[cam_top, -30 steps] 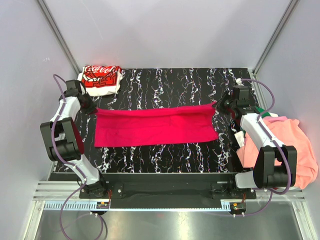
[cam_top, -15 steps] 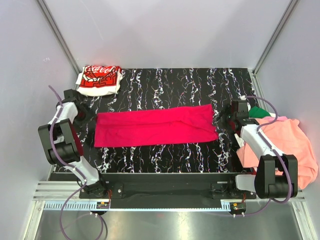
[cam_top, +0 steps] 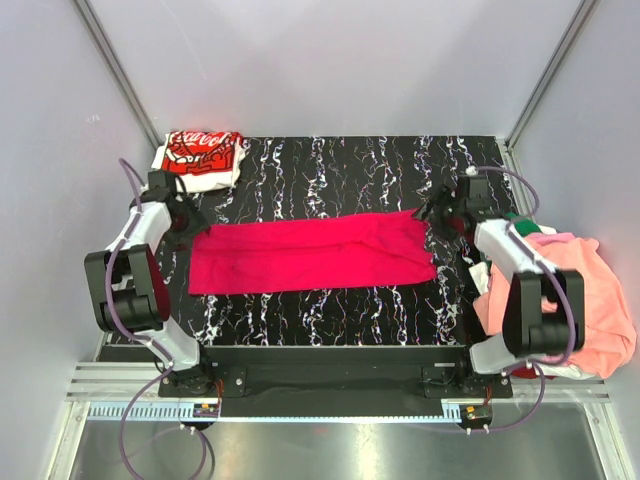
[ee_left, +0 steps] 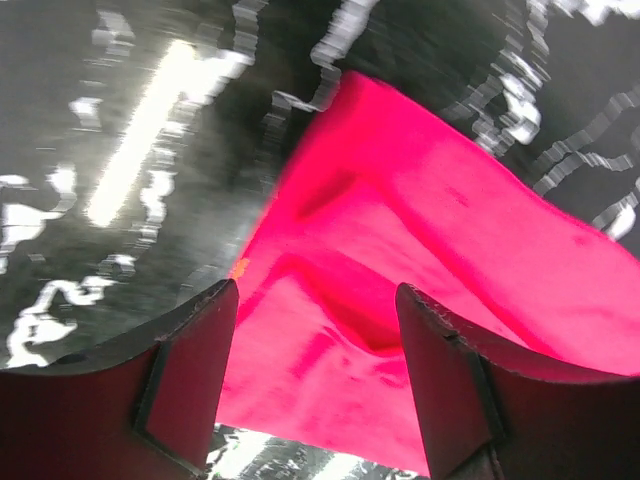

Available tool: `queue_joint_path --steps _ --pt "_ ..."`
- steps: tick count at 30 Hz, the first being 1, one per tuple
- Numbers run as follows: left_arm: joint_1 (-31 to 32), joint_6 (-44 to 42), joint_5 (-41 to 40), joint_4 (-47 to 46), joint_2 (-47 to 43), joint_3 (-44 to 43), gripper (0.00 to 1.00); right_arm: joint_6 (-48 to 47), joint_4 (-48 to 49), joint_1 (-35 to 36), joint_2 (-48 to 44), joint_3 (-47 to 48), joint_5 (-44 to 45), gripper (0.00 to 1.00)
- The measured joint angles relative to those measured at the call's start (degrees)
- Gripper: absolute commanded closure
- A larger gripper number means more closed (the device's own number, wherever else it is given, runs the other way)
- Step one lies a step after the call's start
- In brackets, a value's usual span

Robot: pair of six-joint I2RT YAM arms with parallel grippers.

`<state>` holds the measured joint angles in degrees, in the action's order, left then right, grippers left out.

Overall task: Fold and stack the t-shirts
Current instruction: Fold the tshirt

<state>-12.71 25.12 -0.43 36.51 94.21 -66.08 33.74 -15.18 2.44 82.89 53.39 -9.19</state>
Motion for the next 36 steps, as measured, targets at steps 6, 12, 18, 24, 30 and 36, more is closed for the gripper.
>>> queue_joint_path --steps 6,12,18,24,30,36 --pt "3.6 -0.9 0.4 0.0 -0.7 0.0 0.34 -2.7 -1.5 2.9 12.3 8.7 -4.0 0.3" --pt "3.8 -1.4 0.5 0.0 -2.0 0.0 0.36 -6.5 -6.0 7.0 23.0 19.9 -5.1 0.31" --pt "4.0 -1.4 1.0 0.0 -2.0 0.0 0.37 -7.8 -9.3 9.4 27.3 23.1 -3.9 0.31" --pt "4.1 -1.4 1.9 0.0 -2.0 0.0 0.38 -8.8 -11.7 10.7 30.5 24.0 -2.6 0.31" --pt "4.1 -1.5 2.2 0.0 -2.0 0.0 0.38 -9.7 -13.3 13.4 31.4 27.7 -0.4 0.44" --pt "4.1 -1.6 2.3 0.0 -2.0 -0.1 0.39 -10.0 -14.7 14.3 31.5 27.8 1.0 0.71"
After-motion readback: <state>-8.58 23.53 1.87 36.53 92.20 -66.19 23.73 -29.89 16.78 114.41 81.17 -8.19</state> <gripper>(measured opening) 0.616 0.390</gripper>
